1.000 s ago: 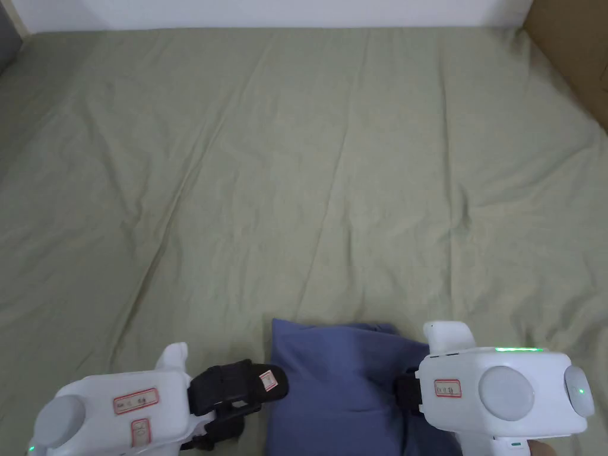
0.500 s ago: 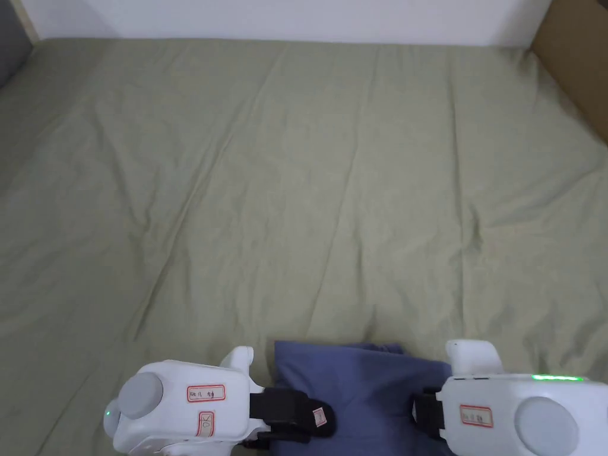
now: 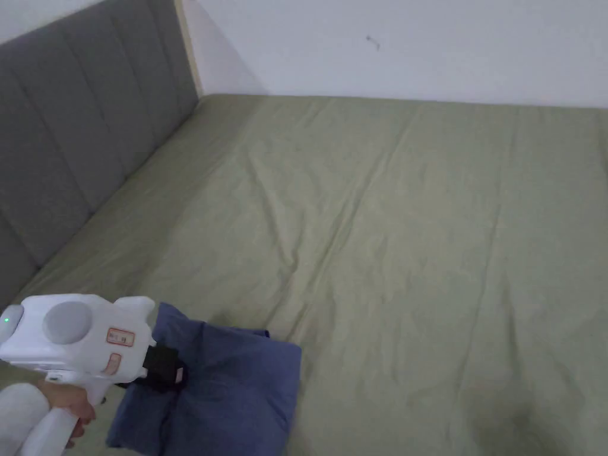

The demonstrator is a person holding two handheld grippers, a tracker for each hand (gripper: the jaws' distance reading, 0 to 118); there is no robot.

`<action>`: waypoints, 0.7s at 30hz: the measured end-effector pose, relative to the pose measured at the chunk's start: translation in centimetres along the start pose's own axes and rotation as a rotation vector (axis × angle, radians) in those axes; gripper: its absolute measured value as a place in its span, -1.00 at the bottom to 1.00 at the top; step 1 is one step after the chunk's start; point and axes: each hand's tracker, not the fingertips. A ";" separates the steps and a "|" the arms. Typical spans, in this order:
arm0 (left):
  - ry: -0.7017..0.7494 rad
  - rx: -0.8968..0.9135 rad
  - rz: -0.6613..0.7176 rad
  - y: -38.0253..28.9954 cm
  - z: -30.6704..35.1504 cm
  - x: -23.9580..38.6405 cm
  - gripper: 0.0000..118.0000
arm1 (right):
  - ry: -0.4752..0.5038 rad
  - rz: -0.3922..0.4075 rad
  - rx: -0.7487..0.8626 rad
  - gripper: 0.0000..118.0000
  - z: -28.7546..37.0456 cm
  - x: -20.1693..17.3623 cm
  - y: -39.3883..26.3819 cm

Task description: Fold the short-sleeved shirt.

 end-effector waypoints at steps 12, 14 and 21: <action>0.249 0.159 0.087 -1.1 2.6 -6.5 0.80 | -0.004 -0.007 -0.022 -0.97 -0.5 0.3 0.3; 0.250 0.207 0.111 -1.6 4.5 -5.3 0.80 | -0.001 -0.010 -0.018 -0.97 -0.4 0.5 0.4; 0.064 0.425 0.101 -5.0 12.3 3.2 -0.84 | 0.052 -0.001 0.025 -0.97 1.3 0.1 -0.3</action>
